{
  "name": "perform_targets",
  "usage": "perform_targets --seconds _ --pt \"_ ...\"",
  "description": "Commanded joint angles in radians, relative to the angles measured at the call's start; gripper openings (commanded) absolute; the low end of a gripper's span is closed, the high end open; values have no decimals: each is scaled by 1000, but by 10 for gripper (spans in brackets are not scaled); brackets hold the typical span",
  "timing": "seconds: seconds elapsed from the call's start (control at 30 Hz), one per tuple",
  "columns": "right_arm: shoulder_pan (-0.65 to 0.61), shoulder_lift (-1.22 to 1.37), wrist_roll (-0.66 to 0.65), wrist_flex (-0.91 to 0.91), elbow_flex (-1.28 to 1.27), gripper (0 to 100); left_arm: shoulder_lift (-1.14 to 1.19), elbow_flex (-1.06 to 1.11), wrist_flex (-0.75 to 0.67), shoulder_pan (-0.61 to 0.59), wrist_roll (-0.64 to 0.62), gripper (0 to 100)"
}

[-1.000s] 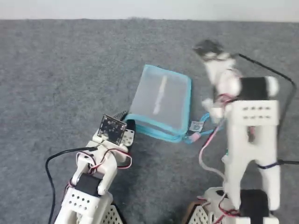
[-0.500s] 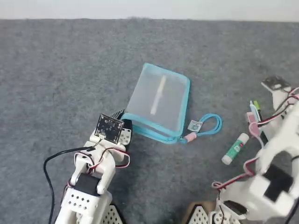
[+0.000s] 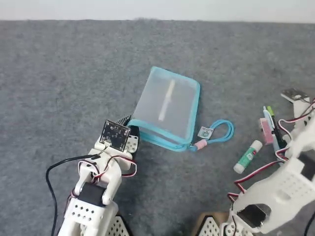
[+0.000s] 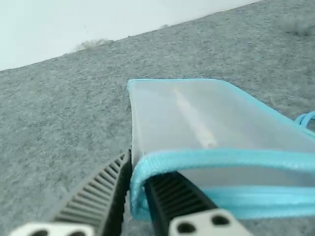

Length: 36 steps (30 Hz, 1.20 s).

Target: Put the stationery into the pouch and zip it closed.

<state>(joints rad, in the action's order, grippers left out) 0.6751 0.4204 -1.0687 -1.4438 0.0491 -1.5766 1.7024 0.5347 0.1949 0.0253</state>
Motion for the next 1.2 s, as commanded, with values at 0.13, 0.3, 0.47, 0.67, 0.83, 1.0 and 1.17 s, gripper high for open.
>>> perform_targets --seconds 0.13,0.3,0.47,0.67,0.83,1.0,1.17 --pt "2 18 -9 54 57 188 -12 -12 -3 -2 -2 11" --pt "2 71 -9 65 60 188 -12 -12 -3 -2 -2 11" --pt "1 117 -9 99 60 184 -12 -12 -3 -2 -2 11" --pt "1 134 -9 90 52 139 -12 -12 -2 -2 -2 11" --pt "-5 127 -12 82 -3 3 -12 -12 -2 -2 -2 11" --pt "-25 124 20 88 -21 6 -12 -12 0 -2 -2 11" --pt "-28 90 135 51 55 6 -17 -12 9 -2 0 11"
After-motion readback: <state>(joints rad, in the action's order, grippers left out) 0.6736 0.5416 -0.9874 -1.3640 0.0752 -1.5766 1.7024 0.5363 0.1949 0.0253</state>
